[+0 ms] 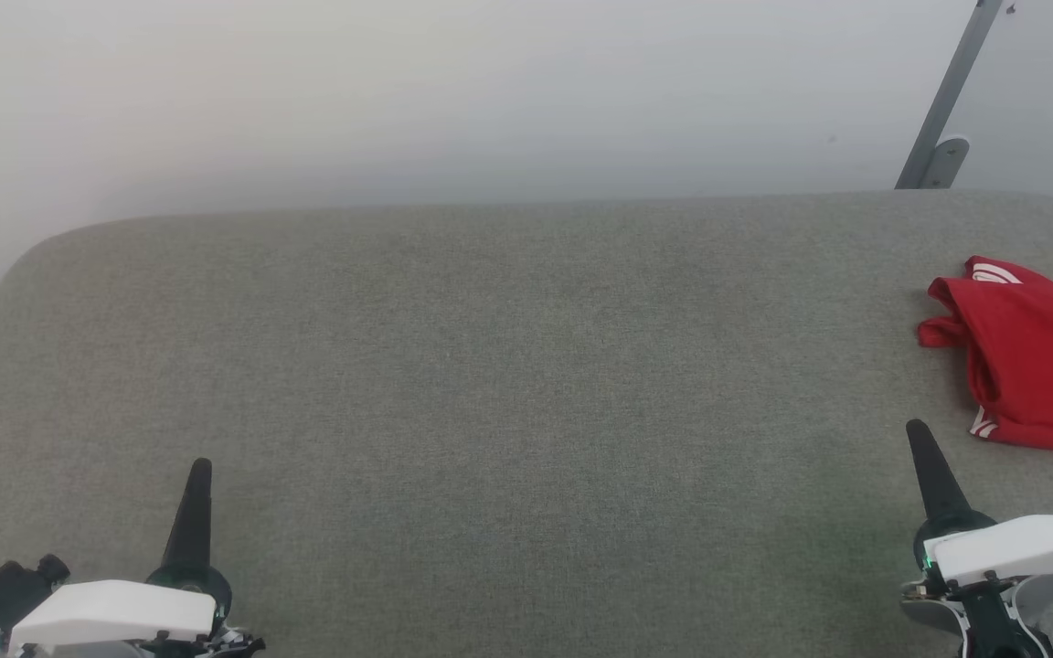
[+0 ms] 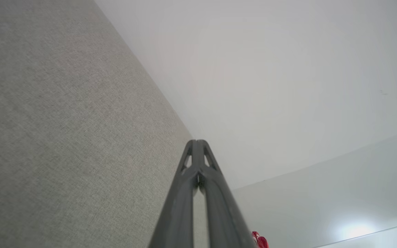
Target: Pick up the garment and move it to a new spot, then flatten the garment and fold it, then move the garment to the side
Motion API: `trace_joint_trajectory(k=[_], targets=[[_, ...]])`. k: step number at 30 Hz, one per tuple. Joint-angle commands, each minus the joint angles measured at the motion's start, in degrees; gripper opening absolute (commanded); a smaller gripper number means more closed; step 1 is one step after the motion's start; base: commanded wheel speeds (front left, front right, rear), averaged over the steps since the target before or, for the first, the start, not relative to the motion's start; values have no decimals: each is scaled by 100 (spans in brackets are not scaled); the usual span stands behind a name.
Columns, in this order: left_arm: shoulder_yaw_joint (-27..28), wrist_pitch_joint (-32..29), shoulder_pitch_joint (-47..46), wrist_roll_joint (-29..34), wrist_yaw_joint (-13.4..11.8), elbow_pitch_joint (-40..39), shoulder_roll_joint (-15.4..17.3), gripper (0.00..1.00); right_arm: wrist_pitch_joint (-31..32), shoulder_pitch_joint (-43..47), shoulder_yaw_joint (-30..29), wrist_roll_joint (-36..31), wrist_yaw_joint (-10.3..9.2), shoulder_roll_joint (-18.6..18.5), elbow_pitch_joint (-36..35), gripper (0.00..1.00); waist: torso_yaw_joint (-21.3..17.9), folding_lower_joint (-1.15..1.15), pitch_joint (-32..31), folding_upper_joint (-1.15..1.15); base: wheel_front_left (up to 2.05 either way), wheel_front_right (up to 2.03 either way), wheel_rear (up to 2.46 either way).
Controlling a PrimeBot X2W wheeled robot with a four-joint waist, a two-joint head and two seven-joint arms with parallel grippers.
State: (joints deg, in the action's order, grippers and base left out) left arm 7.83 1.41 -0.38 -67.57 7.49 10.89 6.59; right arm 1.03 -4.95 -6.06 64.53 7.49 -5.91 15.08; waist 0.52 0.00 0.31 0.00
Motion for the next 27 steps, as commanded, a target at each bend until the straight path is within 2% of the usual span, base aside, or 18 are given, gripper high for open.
trace_joint_trajectory(k=[1,27], targets=[[9,-37,-149,-100,0,-35,11,0,23,-108,-21,119,0,-6,-74,0,-1,0,0,0,0,0,0],[-59,-411,-383,-1250,0,135,-175,0,287,-140,-39,1404,1,148,-100,0,-22,0,-5,0,0,0,0]])
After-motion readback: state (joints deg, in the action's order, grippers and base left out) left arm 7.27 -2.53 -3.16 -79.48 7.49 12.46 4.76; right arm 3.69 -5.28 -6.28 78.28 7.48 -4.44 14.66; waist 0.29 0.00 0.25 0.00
